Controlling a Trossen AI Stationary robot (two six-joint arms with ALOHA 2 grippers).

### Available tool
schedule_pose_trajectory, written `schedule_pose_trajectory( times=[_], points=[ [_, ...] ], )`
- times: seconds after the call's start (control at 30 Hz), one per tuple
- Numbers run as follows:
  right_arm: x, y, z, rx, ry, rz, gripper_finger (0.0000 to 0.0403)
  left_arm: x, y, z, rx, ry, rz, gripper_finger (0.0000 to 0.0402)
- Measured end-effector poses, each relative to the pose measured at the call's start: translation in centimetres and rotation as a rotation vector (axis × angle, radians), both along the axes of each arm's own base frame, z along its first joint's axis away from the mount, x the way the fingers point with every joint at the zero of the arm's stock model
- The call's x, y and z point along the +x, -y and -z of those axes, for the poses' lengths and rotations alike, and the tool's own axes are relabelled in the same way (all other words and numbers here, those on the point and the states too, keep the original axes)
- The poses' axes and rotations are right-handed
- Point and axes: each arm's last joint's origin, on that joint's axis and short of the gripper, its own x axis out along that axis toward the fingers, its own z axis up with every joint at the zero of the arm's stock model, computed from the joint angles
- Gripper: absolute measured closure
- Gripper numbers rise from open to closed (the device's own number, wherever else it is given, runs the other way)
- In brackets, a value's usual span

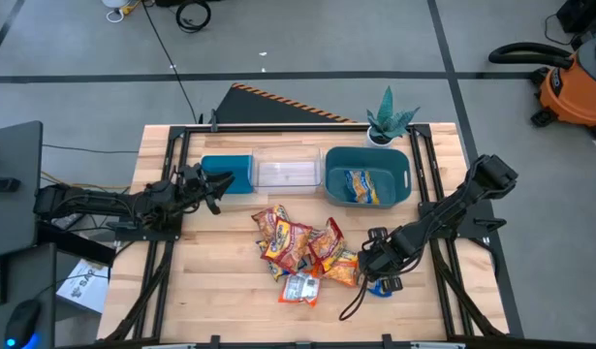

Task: Sort Maruchan noodles
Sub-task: Put the blue noodle pack into the green bin

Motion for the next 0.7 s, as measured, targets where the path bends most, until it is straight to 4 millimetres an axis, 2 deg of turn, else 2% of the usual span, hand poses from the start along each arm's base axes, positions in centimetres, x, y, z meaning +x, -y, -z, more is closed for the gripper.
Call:
schedule_pose_trajectory(
  times=[0.43, 0.6, 0.7],
  points=[
    [0.0, 0.3, -0.1, -0.005, -0.005, 0.015, 0.0389, 0.0, 0.0, 0.0, 0.0, 0.0, -0.001, 0.0286],
    [-0.1, 0.7, -0.3, -0.023, -0.044, 0.028, 0.0392, 0.0, 0.0, 0.0, 0.0, 0.0, 0.0, 0.0286],
    [0.2, 0.7, -1.1, -0.038, -0.049, 0.033, 0.0384, 0.0, 0.0, 0.0, 0.0, 0.0, -0.001, 0.0286]
  ],
)
